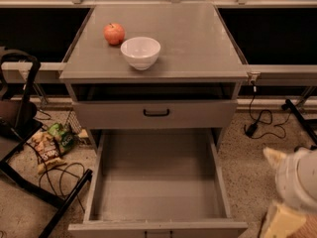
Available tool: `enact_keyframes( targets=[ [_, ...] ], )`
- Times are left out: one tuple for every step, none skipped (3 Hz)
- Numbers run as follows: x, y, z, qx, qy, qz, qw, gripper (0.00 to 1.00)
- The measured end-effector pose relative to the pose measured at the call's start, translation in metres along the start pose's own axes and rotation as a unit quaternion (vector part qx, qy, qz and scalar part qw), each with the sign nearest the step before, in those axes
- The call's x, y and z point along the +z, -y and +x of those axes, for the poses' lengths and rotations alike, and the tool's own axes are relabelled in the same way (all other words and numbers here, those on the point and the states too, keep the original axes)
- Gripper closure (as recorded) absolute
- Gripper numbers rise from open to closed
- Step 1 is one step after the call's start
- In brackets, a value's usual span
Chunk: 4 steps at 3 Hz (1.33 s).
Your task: Close middle drawer
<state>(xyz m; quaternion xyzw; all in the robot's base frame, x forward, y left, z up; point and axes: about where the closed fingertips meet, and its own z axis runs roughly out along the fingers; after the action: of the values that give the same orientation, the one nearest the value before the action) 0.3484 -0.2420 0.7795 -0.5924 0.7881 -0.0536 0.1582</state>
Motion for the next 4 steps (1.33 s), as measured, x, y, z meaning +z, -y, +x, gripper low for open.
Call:
enact_keyframes(
  targets=[
    [0.051,-0.058,0.027,0.019,-0.014,-0.049,0.9985,0.0],
    [0.056,-0.068,0.031,0.019,-0.019,-0.058,0.9979,0.0],
    [0.051,-0.063,0.029,0.011,-0.027,-0.049,0.9984,0.0],
    [0.076,-0.079,0.024,-0.014,-0.04,-0.047,0.998,0.0]
  ],
)
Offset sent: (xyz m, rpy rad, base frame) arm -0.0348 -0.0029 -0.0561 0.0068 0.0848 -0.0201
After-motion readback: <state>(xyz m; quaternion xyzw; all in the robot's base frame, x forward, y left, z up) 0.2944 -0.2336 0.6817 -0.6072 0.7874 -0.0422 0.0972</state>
